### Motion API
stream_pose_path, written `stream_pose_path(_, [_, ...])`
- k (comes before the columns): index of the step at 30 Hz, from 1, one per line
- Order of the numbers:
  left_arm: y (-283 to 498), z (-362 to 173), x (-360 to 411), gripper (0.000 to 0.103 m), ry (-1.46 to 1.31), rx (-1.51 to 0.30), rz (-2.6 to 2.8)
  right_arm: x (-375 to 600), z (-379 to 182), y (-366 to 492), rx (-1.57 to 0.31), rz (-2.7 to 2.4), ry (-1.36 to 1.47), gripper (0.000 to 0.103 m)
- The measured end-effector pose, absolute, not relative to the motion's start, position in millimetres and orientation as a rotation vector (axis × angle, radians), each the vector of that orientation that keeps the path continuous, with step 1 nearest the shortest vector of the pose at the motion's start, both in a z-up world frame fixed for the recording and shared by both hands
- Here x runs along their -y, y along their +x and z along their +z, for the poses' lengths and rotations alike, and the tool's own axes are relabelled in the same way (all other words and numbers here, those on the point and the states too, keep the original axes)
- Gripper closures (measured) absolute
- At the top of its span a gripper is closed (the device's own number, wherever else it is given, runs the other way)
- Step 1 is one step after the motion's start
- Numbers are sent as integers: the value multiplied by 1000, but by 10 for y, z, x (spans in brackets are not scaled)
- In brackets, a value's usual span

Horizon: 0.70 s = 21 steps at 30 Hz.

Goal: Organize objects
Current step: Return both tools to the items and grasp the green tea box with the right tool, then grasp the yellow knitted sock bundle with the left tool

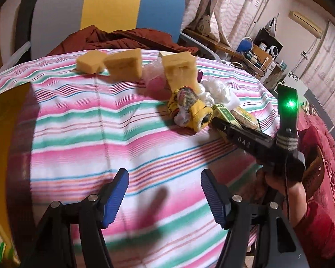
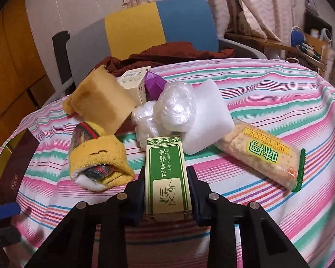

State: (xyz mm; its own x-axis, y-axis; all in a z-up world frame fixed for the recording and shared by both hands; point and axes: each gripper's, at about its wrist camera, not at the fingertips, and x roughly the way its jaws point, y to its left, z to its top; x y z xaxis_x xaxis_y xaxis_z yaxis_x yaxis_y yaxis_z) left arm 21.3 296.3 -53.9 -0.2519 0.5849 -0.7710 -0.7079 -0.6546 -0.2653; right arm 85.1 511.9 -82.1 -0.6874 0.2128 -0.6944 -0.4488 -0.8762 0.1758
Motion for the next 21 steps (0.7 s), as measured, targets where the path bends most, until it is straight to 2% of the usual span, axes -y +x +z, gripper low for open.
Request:
stream_pose_path(14, [-186, -611, -3797, 30, -1057, -185, 1959, -5141, -865, 898, -530, 2565, -938, 70])
stream_pose_path(19, [-281, -723, -3913, 30, -1040, -179, 1914, -5129, -865, 897, -529, 2565, -930, 70])
stream_pose_path(21, [-266, -765, -3938, 35, -1008, -195, 1903, -5125, -865, 898, -528, 2565, -927, 70])
